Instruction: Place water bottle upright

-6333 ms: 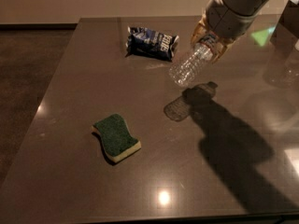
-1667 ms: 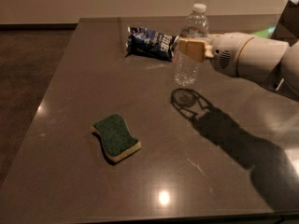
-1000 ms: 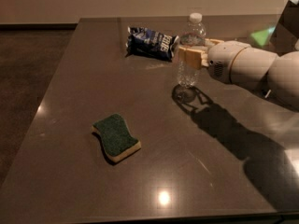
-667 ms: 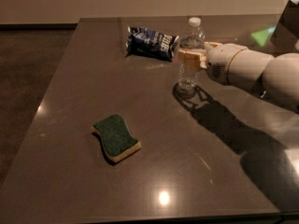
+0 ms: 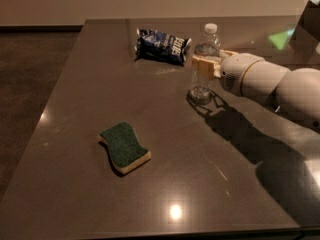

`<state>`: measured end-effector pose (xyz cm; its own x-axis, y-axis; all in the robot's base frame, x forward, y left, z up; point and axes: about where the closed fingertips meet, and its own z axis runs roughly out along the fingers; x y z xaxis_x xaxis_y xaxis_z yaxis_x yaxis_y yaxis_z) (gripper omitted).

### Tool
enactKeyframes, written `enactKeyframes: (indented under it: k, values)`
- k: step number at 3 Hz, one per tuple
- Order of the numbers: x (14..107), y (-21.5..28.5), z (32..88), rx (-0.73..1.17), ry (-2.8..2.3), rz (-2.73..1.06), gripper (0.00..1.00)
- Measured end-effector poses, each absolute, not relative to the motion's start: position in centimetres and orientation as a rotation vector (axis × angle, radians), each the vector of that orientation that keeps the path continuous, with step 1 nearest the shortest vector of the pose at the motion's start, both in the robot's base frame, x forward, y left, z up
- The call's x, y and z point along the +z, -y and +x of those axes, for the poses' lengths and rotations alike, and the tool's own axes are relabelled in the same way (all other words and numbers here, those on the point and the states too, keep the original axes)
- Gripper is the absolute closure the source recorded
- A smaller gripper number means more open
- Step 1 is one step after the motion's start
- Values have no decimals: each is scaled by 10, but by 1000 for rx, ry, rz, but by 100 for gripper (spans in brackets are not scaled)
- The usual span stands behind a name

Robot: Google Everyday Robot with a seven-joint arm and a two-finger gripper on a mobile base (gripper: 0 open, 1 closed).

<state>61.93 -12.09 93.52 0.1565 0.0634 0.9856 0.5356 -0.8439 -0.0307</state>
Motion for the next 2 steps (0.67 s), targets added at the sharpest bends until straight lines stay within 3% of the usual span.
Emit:
enactKeyframes:
  k: [1, 2]
  values:
    - [933, 122, 618, -1736, 555, -2070, 45]
    - [929, 121, 616, -1734, 567, -2094, 14]
